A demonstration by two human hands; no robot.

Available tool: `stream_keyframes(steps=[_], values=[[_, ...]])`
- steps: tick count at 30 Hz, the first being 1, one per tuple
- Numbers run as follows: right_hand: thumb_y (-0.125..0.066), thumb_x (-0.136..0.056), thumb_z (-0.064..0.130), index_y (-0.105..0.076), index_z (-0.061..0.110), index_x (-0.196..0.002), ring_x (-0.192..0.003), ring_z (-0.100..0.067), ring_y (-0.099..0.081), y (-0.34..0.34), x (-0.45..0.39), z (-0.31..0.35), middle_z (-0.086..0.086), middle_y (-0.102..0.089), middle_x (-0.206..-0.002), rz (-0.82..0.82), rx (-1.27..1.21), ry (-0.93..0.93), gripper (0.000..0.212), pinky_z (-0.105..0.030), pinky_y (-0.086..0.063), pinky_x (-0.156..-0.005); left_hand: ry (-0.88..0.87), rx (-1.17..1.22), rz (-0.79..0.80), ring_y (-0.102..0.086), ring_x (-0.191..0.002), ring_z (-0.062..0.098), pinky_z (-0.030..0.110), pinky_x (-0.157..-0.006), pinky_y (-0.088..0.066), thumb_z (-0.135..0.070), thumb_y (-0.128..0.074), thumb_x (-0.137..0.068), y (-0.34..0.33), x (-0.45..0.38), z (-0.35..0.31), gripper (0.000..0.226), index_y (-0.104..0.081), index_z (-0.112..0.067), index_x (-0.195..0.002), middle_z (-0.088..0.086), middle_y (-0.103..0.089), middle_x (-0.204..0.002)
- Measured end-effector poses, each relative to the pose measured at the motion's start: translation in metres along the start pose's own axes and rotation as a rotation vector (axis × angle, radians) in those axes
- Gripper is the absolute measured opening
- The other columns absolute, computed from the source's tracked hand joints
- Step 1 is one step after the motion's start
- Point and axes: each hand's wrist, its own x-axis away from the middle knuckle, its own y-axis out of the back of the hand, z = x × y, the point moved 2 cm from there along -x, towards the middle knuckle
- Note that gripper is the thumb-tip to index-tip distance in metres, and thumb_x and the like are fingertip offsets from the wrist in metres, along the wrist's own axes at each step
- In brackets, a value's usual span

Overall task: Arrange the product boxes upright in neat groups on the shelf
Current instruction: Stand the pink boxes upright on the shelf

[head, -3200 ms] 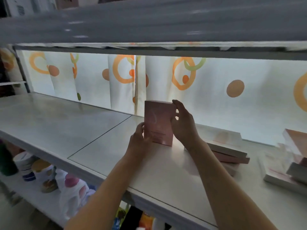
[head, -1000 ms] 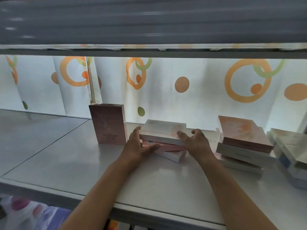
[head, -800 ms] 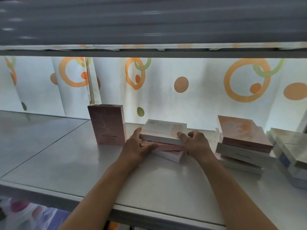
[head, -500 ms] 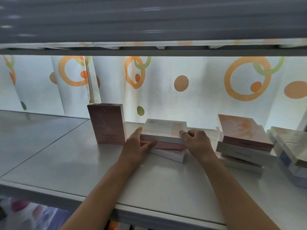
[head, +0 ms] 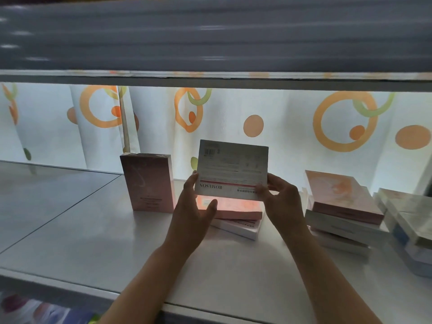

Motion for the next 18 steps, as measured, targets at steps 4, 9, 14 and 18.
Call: stream_keyframes(steps=[4,9,14,18], values=[[-0.061,-0.093,0.014,-0.065,0.020,-0.124,-0.098,-0.016,-0.061,-0.0009,0.0020,0.0032,0.009,-0.068,-0.112,-0.016,0.008,0.035,0.032,-0.031,-0.052,-0.088,-0.021,-0.017,-0.014,-0.043,-0.132,0.020,0.047,-0.105,-0.043,-0.026,-0.072,-0.084,-0.0010,0.0029,-0.0022,0.083,-0.016,-0.036,-0.144,-0.008,-0.034,-0.152],[-0.060,-0.093,0.010,-0.066,0.019,-0.122,-0.091,-0.013,-0.062,-0.0005,0.0018,0.0019,0.015,-0.065,-0.103,-0.012,0.005,0.036,0.031,-0.006,-0.044,-0.072,-0.015,0.006,-0.026,-0.047,-0.129,0.021,0.046,-0.104,-0.045,-0.024,-0.072,-0.083,0.0009,0.0036,-0.0054,0.082,-0.018,-0.032,-0.145,-0.007,-0.039,-0.149],[-0.063,-0.091,0.008,-0.066,0.018,-0.118,-0.089,-0.009,-0.062,-0.0005,0.0024,0.0032,0.015,-0.065,-0.099,-0.019,-0.019,0.044,0.029,-0.012,-0.050,-0.074,-0.048,0.043,-0.058,-0.050,-0.123,0.016,0.045,-0.101,-0.048,-0.021,-0.073,-0.082,0.0031,0.0038,-0.0072,0.080,-0.023,-0.030,-0.143,-0.006,-0.043,-0.145],[-0.072,-0.085,0.010,-0.058,0.016,-0.118,-0.089,-0.008,-0.060,0.0004,0.0009,0.0053,0.011,-0.062,-0.104,-0.080,-0.063,0.035,0.036,-0.012,-0.050,-0.069,-0.080,0.112,-0.058,-0.042,-0.127,0.005,0.030,-0.102,-0.044,-0.033,-0.072,-0.079,0.0034,0.0054,-0.0090,0.085,-0.020,-0.030,-0.147,-0.008,-0.034,-0.151]])
